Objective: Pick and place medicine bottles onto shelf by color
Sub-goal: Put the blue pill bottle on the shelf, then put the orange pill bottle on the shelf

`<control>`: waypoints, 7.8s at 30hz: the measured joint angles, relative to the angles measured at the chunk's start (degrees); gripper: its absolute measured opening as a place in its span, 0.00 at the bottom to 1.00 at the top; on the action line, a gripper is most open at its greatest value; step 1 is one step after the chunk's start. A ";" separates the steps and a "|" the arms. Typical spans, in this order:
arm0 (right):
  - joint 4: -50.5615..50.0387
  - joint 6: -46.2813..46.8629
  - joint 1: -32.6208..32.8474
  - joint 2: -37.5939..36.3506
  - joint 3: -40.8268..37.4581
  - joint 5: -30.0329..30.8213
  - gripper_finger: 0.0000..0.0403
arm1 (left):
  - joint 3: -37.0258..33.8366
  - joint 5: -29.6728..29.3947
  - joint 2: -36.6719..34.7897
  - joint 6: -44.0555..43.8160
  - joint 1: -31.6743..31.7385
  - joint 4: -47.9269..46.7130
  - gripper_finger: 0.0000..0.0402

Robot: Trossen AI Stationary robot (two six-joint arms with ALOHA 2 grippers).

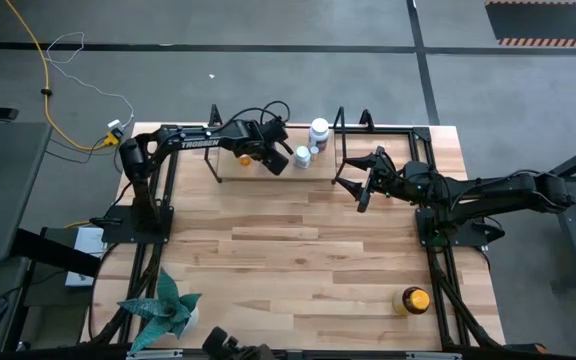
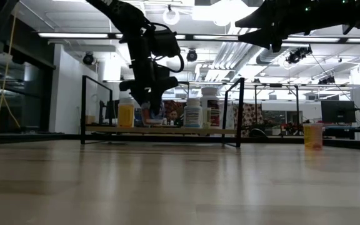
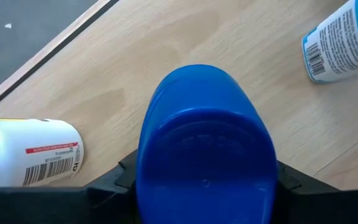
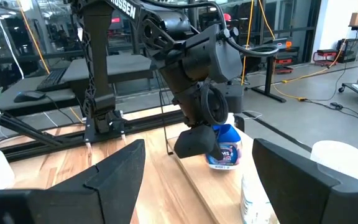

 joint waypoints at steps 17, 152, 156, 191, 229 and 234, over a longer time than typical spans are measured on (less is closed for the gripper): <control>0.01 -0.01 0.00 0.00 0.00 0.00 0.72 | -0.02 0.02 -0.09 3.47 0.17 0.04 0.63; -59.92 54.10 -17.18 2.69 -0.78 19.30 0.71 | -60.22 5.35 -60.02 21.78 -26.60 77.28 0.65; -60.00 53.27 -19.44 2.69 -1.29 17.22 0.68 | -60.22 5.38 -60.02 21.78 -26.60 77.28 0.65; -54.82 48.52 -20.28 11.26 -1.31 17.46 0.35 | -60.19 5.39 -60.00 21.76 -26.62 77.29 0.65; -54.81 48.35 -20.26 11.13 -1.31 17.44 0.28 | -60.19 5.40 -60.00 21.76 -26.62 77.29 0.65; -54.80 48.22 -20.26 11.06 -1.31 17.79 0.31 | -60.19 5.40 -60.00 21.76 -26.63 77.29 0.65</control>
